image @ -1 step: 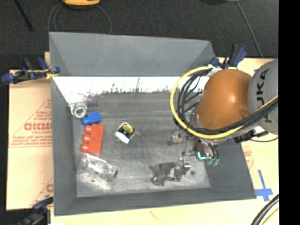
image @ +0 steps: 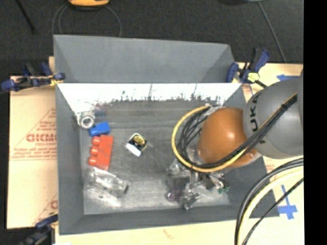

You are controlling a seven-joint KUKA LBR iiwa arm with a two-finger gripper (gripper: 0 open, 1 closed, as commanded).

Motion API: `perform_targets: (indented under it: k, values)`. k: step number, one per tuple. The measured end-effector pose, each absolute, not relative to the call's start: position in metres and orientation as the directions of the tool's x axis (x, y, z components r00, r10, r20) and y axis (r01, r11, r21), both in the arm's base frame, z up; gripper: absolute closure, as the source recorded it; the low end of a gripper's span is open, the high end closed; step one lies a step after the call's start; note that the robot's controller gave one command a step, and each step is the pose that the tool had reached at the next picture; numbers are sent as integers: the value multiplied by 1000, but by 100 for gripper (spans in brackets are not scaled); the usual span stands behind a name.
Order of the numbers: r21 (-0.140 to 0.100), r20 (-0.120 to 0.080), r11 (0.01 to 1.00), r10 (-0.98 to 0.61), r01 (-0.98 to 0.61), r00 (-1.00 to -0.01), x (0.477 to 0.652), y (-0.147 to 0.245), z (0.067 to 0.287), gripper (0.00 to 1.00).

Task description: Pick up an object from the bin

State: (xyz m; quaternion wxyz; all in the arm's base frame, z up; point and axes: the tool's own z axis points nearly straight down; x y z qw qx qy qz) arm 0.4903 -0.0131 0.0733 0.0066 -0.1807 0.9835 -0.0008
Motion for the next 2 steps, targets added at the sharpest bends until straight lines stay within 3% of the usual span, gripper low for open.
perform_targets:
  k: [1,2]
  values:
    - [-13,-15,712,-703,-702,-711,498,-20,74,0]
    - [-10,-10,713,-701,-701,-713,497,-20,74,100]
